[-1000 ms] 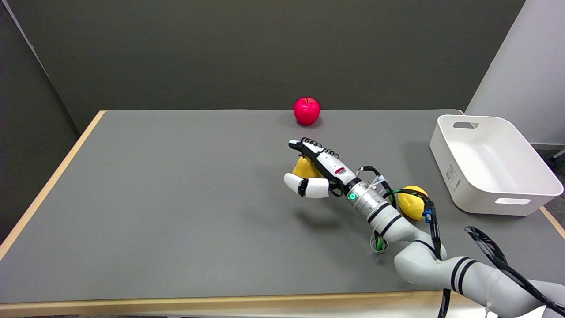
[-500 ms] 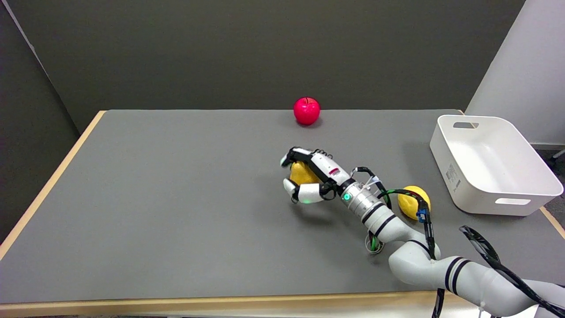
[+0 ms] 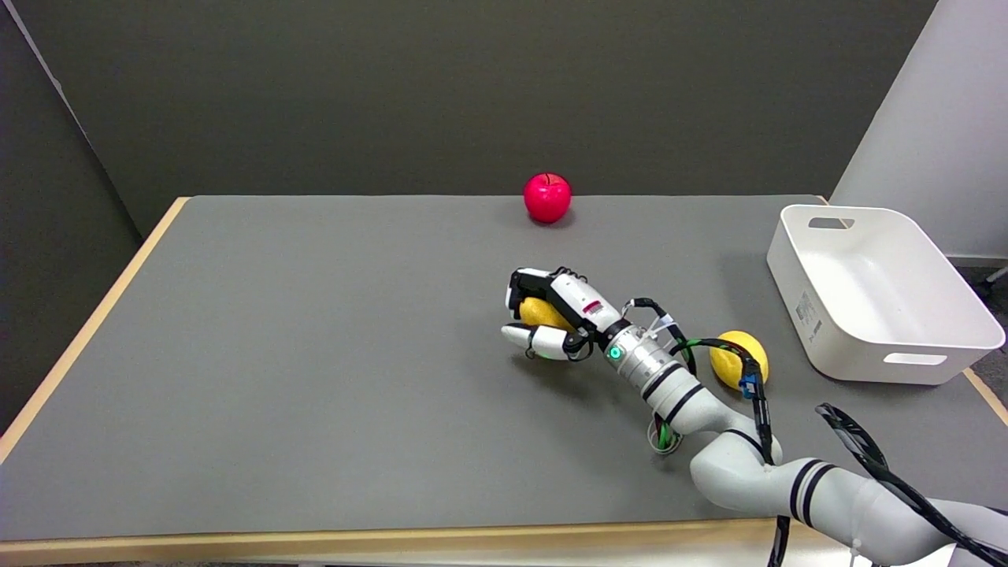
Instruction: Pick up the pear.
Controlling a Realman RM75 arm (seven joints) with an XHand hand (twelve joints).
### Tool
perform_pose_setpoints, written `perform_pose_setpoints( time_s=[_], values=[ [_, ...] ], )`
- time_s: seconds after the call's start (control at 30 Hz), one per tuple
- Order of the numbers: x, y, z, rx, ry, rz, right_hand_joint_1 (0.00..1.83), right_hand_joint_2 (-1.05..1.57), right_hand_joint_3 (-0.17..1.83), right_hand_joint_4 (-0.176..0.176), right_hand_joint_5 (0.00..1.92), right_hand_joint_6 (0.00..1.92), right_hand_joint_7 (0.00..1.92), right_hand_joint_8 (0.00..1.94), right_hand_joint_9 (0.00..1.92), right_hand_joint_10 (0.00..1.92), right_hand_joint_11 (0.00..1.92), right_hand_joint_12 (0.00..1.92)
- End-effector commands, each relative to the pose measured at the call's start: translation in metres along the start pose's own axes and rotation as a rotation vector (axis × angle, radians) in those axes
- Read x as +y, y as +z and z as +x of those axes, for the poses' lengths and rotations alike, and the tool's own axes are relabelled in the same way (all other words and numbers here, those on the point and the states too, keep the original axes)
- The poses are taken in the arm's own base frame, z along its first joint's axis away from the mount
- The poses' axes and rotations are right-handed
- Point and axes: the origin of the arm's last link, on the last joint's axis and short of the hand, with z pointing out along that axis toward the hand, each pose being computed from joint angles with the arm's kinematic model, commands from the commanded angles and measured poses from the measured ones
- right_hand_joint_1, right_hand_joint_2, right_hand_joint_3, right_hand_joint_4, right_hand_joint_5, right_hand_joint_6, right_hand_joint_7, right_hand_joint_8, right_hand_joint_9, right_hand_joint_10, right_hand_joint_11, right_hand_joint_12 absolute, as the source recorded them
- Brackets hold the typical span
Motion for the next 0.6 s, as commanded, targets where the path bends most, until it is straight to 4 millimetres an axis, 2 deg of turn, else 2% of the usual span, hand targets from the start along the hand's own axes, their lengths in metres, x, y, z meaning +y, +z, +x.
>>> perform_pose_setpoints(
  time_s=[0.03, 0.17, 0.23, 0.33, 0.37, 0.6],
  values=[
    [-0.022, 0.009, 0.046, 0.157, -0.065, 0.153, 1.32, 1.23, 0.08, -0.134, 0.52, 1.62, 0.74, 1.37, 0.72, 1.58, 0.52, 1.92],
    [-0.042, 0.009, 0.091, 0.257, -0.205, 0.226, 1.33, 1.18, 0.15, -0.134, 0.55, 1.58, 0.77, 1.31, 0.75, 1.54, 0.48, 1.92],
    [-0.055, 0.005, 0.121, 0.318, -0.324, 0.256, 1.33, 1.16, 0.17, -0.138, 0.56, 1.57, 0.79, 1.3, 0.76, 1.54, 0.49, 1.92],
    [-0.064, -0.003, 0.15, 0.368, -0.434, 0.267, 1.34, 1.17, 0.15, -0.175, 0.54, 1.55, 0.81, 1.3, 0.76, 1.53, 0.55, 1.92],
    [-0.068, -0.007, 0.165, 0.396, -0.484, 0.263, 1.34, 1.17, 0.15, -0.176, 0.54, 1.55, 0.81, 1.3, 0.75, 1.54, 0.56, 1.92],
    [-0.07, -0.036, 0.236, 0.519, -0.767, 0.104, 1.34, 1.14, 0.2, -0.174, 0.55, 1.53, 0.82, 1.29, 0.76, 1.53, 0.63, 1.92]
  ],
)
